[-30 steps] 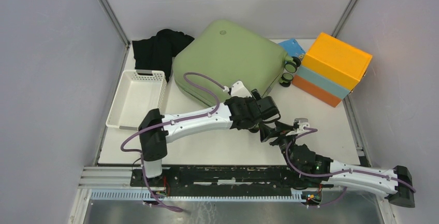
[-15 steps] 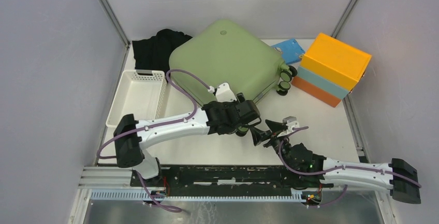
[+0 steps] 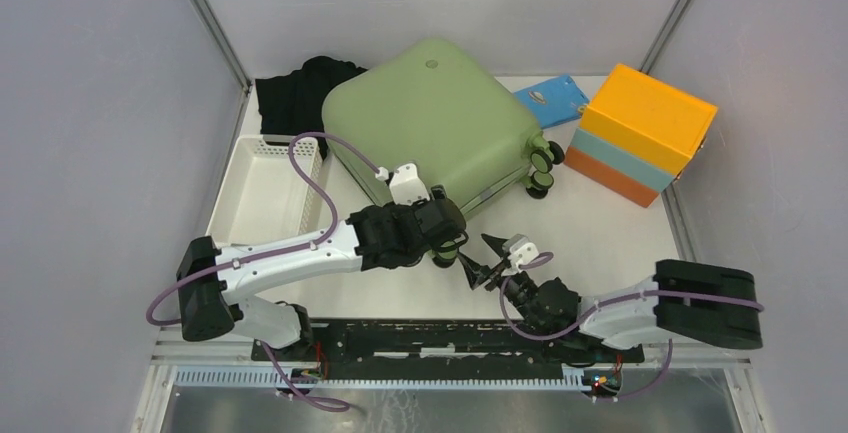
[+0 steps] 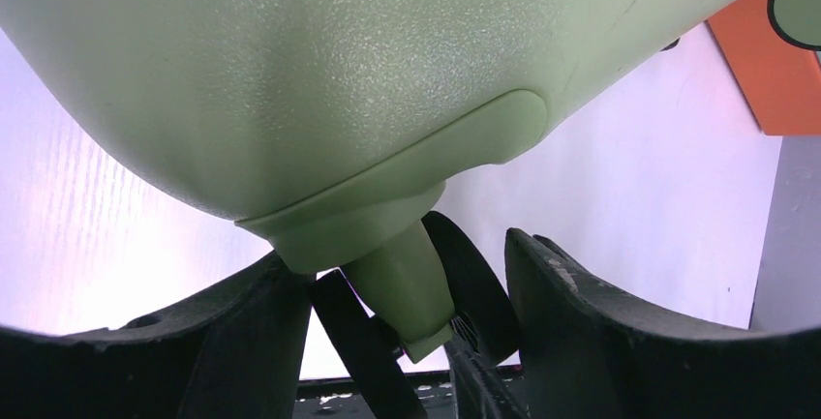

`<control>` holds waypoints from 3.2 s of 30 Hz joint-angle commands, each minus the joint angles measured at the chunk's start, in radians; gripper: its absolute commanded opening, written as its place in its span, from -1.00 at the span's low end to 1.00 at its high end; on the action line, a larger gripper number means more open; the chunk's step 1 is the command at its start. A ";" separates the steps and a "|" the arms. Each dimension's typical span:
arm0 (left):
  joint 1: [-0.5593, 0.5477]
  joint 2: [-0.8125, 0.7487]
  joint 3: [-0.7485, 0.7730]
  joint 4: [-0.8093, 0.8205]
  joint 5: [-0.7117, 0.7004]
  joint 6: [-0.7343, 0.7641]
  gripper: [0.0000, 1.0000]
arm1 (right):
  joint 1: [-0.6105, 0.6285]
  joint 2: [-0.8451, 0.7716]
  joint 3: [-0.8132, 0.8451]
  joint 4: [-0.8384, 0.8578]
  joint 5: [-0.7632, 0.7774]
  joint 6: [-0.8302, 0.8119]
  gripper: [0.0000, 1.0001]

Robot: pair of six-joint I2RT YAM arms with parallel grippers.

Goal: Open, take out, and arrange the luggage
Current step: Adjust the luggage at the center of the board, then unzip the luggage at the center of the board.

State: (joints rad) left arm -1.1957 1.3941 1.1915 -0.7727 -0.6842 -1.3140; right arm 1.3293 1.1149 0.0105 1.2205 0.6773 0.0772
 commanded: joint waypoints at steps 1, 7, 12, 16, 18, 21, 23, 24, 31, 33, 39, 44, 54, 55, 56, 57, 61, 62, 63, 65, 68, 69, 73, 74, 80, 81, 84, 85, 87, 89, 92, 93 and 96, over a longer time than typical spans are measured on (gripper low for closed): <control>0.013 -0.090 -0.008 0.145 -0.081 0.106 -0.57 | 0.037 0.209 -0.303 0.451 -0.017 -0.180 0.39; 0.017 -0.126 -0.045 0.187 -0.070 0.123 -0.57 | 0.073 0.479 -0.241 0.727 0.059 -0.249 0.33; 0.018 -0.139 -0.067 0.221 -0.048 0.129 -0.57 | 0.099 0.572 -0.155 0.734 0.082 -0.270 0.30; 0.019 -0.149 -0.078 0.229 -0.044 0.134 -0.57 | 0.109 0.576 -0.107 0.735 0.078 -0.311 0.30; 0.020 -0.156 -0.088 0.240 -0.044 0.136 -0.57 | 0.111 0.576 -0.081 0.735 0.083 -0.334 0.30; 0.020 -0.162 -0.092 0.245 -0.039 0.133 -0.57 | 0.111 0.578 -0.042 0.734 0.087 -0.363 0.31; 0.019 -0.164 -0.091 0.244 -0.033 0.131 -0.57 | 0.112 0.582 -0.019 0.734 0.079 -0.375 0.31; 0.020 -0.165 -0.091 0.245 -0.031 0.130 -0.57 | 0.111 0.585 -0.018 0.735 0.072 -0.385 0.31; 0.021 -0.168 -0.084 0.244 -0.025 0.131 -0.57 | 0.137 0.527 0.084 0.582 0.046 -0.497 0.40; 0.021 -0.169 -0.078 0.244 -0.021 0.137 -0.56 | 0.143 0.469 0.125 0.412 0.035 -0.495 0.44; 0.022 -0.166 -0.070 0.240 -0.021 0.138 -0.56 | 0.141 0.489 0.117 0.546 0.069 -0.504 0.41; 0.025 -0.170 -0.062 0.240 -0.019 0.134 -0.56 | 0.142 0.596 0.154 0.672 0.089 -0.523 0.34; 0.027 -0.171 -0.056 0.246 -0.007 0.135 -0.56 | 0.143 0.680 0.257 0.734 0.123 -0.597 0.21; 0.027 -0.173 -0.056 0.246 -0.006 0.134 -0.56 | 0.142 0.686 0.267 0.732 0.129 -0.605 0.22; 0.027 -0.175 -0.056 0.248 -0.005 0.133 -0.56 | 0.141 0.690 0.281 0.734 0.138 -0.613 0.22; 0.027 -0.176 -0.058 0.249 -0.005 0.132 -0.56 | 0.142 0.699 0.296 0.733 0.151 -0.622 0.22; 0.026 -0.179 -0.058 0.253 -0.005 0.132 -0.56 | 0.136 0.717 0.341 0.734 0.197 -0.640 0.21; 0.026 -0.179 -0.058 0.253 -0.002 0.133 -0.56 | 0.132 0.721 0.346 0.734 0.196 -0.636 0.21; 0.027 -0.179 -0.058 0.254 -0.003 0.131 -0.56 | 0.129 0.723 0.352 0.734 0.197 -0.633 0.20; 0.026 -0.182 -0.058 0.254 -0.002 0.132 -0.56 | 0.123 0.731 0.360 0.734 0.200 -0.637 0.16; 0.026 -0.181 -0.058 0.259 0.001 0.133 -0.56 | 0.109 0.739 0.372 0.735 0.198 -0.637 0.06; 0.026 -0.182 -0.058 0.260 0.002 0.133 -0.56 | 0.103 0.742 0.375 0.735 0.193 -0.638 0.01; 0.027 -0.181 -0.056 0.265 0.006 0.136 -0.56 | 0.085 0.748 0.391 0.735 0.176 -0.646 -0.15; 0.026 -0.179 -0.055 0.266 0.006 0.135 -0.56 | 0.080 0.750 0.393 0.735 0.173 -0.648 -0.18; 0.027 -0.176 -0.048 0.267 0.011 0.139 -0.56 | 0.062 0.755 0.401 0.735 0.164 -0.635 -0.33; 0.026 -0.177 -0.046 0.267 0.011 0.140 -0.56 | 0.060 0.755 0.399 0.735 0.164 -0.630 -0.37; 0.026 -0.176 -0.044 0.267 0.009 0.141 -0.56 | 0.053 0.753 0.389 0.735 0.168 -0.608 -0.52; 0.027 -0.176 -0.044 0.267 0.009 0.141 -0.56 | 0.050 0.750 0.381 0.735 0.168 -0.600 -0.57; 0.028 -0.178 -0.045 0.268 0.008 0.141 -0.56 | 0.047 0.742 0.366 0.735 0.172 -0.587 -0.70; 0.028 -0.179 -0.046 0.267 0.006 0.143 -0.56 | 0.042 0.729 0.347 0.735 0.177 -0.573 -0.81; 0.028 -0.183 -0.046 0.266 0.002 0.144 -0.56 | 0.037 0.706 0.313 0.735 0.179 -0.547 -0.91; 0.028 -0.185 -0.048 0.266 0.001 0.145 -0.56 | 0.034 0.699 0.302 0.734 0.180 -0.540 -0.93; 0.029 -0.193 -0.051 0.263 -0.003 0.147 -0.56 | 0.032 0.680 0.277 0.735 0.181 -0.525 -0.98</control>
State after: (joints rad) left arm -1.1683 1.2835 1.0737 -0.6548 -0.6319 -1.2308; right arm 1.3743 1.8332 0.3309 1.5444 0.8223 -0.4942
